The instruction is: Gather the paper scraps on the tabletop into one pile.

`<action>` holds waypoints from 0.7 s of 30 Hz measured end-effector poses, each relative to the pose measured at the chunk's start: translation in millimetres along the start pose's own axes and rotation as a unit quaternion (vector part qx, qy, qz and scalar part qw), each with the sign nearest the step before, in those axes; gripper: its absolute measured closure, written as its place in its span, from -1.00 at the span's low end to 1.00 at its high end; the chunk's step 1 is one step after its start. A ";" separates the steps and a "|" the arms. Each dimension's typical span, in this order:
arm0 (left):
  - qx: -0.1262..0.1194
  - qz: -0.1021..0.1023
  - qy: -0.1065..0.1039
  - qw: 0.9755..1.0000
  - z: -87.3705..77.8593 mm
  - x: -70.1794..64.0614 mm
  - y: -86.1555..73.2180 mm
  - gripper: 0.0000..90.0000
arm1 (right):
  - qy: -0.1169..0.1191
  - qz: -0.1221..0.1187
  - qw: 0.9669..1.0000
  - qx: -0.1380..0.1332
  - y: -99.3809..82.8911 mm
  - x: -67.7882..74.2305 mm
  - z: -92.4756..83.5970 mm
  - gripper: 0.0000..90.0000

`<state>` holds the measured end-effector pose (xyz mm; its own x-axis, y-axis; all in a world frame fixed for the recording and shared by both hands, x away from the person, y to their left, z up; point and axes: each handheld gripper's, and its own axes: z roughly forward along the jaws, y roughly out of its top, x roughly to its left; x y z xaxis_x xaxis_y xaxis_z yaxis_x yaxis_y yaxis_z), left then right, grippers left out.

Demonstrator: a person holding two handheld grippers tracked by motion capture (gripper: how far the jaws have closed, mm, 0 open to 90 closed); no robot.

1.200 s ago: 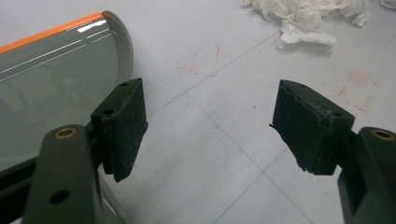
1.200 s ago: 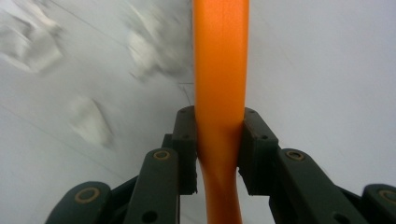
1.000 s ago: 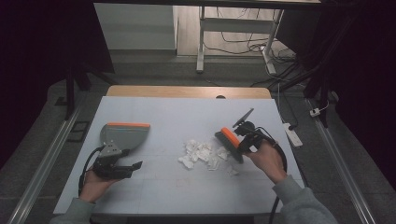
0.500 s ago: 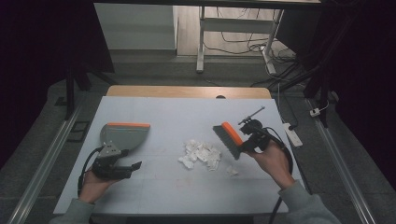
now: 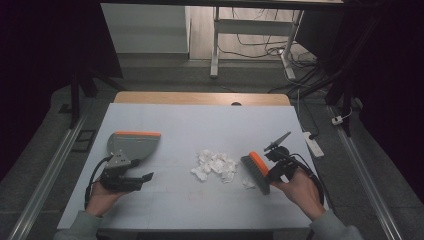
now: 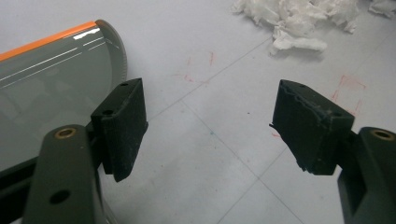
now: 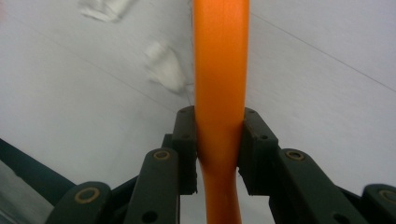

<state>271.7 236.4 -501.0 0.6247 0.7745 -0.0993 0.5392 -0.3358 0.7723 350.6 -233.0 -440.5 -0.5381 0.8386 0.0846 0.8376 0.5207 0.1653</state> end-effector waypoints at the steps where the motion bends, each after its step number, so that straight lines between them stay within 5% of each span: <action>1: 0.000 0.001 -0.001 1.000 0.4 0.2 0.3 -0.40 | 0.001 0.000 1.000 -0.001 3.0 3.5 1.7 0.57; 10: 0.006 0.006 -0.001 1.000 5.4 -0.3 1.8 -0.40 | 0.025 0.000 0.999 -0.021 27.1 21.6 11.2 0.57; 14: 0.009 0.007 0.000 1.000 6.1 -1.6 1.8 -0.40 | 0.072 0.016 0.996 -0.053 31.8 19.8 9.2 0.57; 21: 0.011 0.006 0.003 1.000 5.7 -1.2 1.3 -0.40 | 0.086 0.000 0.990 -0.109 31.2 19.0 -5.5 0.57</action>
<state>274.8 232.0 -503.4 0.6278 0.7734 -0.0876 0.5441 -0.3556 0.7599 366.0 -201.7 -428.3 -0.5613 0.7893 0.2487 0.8077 0.4571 0.3724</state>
